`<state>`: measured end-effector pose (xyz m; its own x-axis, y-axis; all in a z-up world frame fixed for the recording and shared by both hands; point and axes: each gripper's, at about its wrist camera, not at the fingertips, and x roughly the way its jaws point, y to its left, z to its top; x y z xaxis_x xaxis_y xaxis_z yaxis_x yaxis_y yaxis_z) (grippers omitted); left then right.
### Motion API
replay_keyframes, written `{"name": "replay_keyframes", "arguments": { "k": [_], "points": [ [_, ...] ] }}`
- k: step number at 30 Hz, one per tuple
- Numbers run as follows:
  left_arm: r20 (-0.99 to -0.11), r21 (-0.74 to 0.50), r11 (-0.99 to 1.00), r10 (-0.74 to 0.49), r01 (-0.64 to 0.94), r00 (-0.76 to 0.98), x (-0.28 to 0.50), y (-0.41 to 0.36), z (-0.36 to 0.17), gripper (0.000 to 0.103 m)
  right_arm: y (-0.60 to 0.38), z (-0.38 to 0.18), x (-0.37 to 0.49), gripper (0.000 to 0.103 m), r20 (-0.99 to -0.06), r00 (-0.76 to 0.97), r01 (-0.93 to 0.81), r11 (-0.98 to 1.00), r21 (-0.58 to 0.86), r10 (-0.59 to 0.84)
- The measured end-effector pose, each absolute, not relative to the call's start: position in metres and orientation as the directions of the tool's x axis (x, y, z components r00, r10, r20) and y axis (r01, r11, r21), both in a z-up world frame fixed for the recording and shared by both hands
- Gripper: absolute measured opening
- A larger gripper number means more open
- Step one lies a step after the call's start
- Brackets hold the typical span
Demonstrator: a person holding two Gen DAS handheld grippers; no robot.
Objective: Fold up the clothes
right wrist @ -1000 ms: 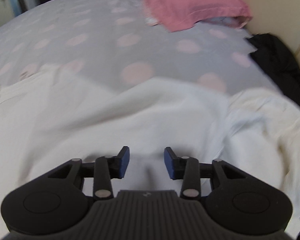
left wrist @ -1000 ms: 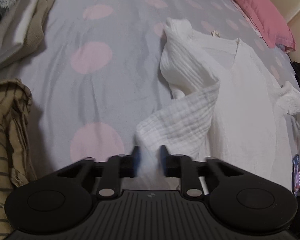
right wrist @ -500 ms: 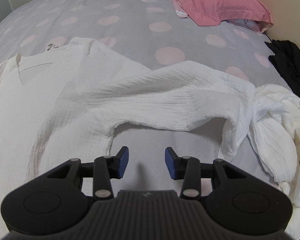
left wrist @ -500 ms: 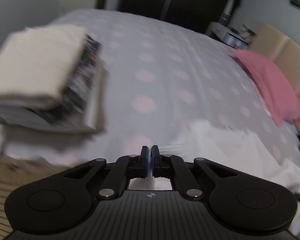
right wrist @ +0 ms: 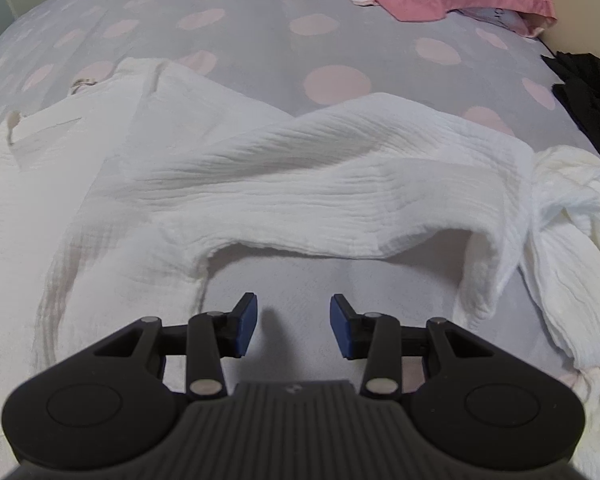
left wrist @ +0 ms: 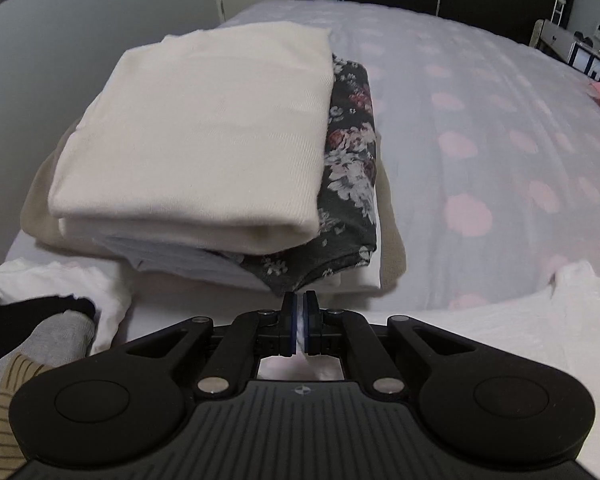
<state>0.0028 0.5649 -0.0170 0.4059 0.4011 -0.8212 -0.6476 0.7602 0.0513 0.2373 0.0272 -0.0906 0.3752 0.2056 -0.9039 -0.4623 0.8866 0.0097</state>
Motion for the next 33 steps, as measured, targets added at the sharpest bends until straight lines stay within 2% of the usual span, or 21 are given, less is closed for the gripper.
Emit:
{"name": "replay_keyframes", "arguments": {
  "k": [2, 4, 6, 10, 17, 25, 29, 33],
  "points": [
    [-0.801, 0.040, 0.760, 0.413, -0.649, 0.434, -0.002, 0.561, -0.016, 0.005, 0.030, -0.090, 0.236, 0.044, -0.901, 0.369, -0.475, 0.879, 0.028, 0.229],
    [-0.788, 0.009, 0.771, 0.397, -0.636, 0.470, -0.005, 0.553, -0.014, 0.034, 0.032, -0.088, 0.234, 0.043, -0.897, 0.362, -0.482, 0.875, 0.051, 0.252],
    [-0.764, -0.002, 0.781, 0.402, -0.625, 0.504, -0.011, 0.542, -0.008, 0.048, 0.032, -0.086, 0.230, 0.043, -0.892, 0.355, -0.484, 0.871, 0.080, 0.279],
    [-0.715, 0.003, 0.820, 0.402, -0.572, 0.572, -0.025, 0.510, 0.006, 0.050, 0.033, -0.080, 0.223, 0.043, -0.881, 0.363, -0.473, 0.875, 0.106, 0.303],
    [-0.738, -0.025, 0.924, 0.240, -0.381, 0.631, -0.014, 0.452, 0.012, 0.053, 0.034, -0.071, 0.218, 0.043, -0.861, 0.387, -0.484, 0.868, 0.114, 0.329],
    [-0.780, -0.049, 0.972, 0.106, -0.230, 0.617, 0.056, 0.413, -0.025, 0.054, 0.047, -0.064, 0.251, 0.044, -0.837, 0.414, -0.498, 0.859, 0.122, 0.359],
    [-0.802, -0.087, 0.976, 0.051, -0.200, 0.595, 0.090, 0.407, -0.054, 0.056, 0.064, -0.073, 0.285, 0.051, -0.831, 0.417, -0.508, 0.853, 0.123, 0.368],
    [-0.829, -0.059, 0.981, 0.056, -0.187, 0.557, 0.116, 0.409, -0.083, 0.057, 0.089, -0.086, 0.316, 0.055, -0.825, 0.419, -0.540, 0.835, 0.110, 0.379]
  ]
}}
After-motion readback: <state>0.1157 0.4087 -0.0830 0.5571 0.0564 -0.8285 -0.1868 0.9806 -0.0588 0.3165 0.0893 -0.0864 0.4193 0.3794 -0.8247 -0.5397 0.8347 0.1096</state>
